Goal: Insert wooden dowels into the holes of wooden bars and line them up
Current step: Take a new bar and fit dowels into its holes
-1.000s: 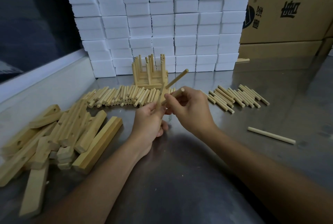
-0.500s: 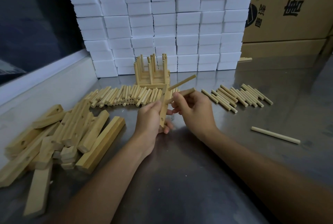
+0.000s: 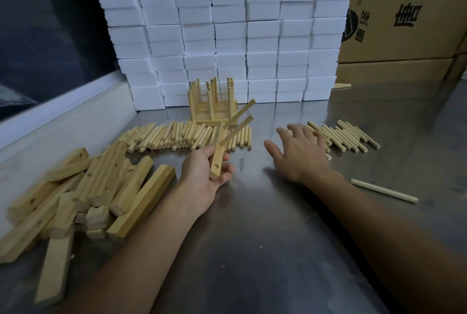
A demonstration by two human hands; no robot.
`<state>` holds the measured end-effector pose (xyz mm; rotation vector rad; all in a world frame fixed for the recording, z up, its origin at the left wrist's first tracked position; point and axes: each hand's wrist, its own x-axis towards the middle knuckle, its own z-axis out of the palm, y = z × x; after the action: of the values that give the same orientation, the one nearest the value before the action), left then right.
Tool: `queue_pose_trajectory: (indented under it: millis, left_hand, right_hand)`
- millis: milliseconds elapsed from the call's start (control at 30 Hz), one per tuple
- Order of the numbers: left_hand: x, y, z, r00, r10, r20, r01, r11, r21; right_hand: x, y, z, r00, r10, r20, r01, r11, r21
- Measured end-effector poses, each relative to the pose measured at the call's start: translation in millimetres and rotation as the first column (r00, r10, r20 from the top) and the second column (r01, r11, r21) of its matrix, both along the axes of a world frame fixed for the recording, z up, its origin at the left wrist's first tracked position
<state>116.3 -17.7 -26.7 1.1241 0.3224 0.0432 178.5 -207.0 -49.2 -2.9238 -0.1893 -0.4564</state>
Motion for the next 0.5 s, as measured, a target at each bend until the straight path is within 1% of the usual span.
queue_pose_trajectory:
  millis: [67, 133, 233, 300, 400, 500]
  left_hand:
    - [0.1, 0.3, -0.2, 1.0, -0.001, 0.0, 0.001, 1.0, 0.005]
    - [0.7, 0.6, -0.7, 1.0, 0.0, -0.003, 0.0, 1.0, 0.004]
    - [1.8, 0.7, -1.2, 1.0, 0.002, -0.005, -0.002, 1.0, 0.006]
    - [1.8, 0.6, -1.2, 1.0, 0.0, -0.003, 0.0, 1.0, 0.006]
    - [2.0, 1.0, -1.8, 1.0, -0.003, 0.0, 0.003, 1.0, 0.011]
    - [2.3, 0.8, -1.7, 1.0, -0.002, 0.0, 0.002, 1.0, 0.006]
  right_hand:
    - [4.1, -3.9, -3.6, 0.992, -0.072, -0.103, 0.069, 0.997, -0.035]
    - [4.9, -5.8, -5.4, 0.983, -0.101, -0.152, 0.093, 0.994, -0.054]
    - [3.1, -3.6, -3.6, 0.988, -0.092, -0.12, 0.081, 0.992, -0.093]
    - [1.1, -1.6, -0.3, 0.989, -0.116, -0.089, 0.107, 0.989, -0.097]
    - [-3.4, -2.1, 5.0, 0.986, -0.166, 0.02, 0.167, 0.983, -0.077]
    - [-4.7, -4.5, 6.9, 0.978, -0.18, 0.107, 0.183, 0.983, -0.025]
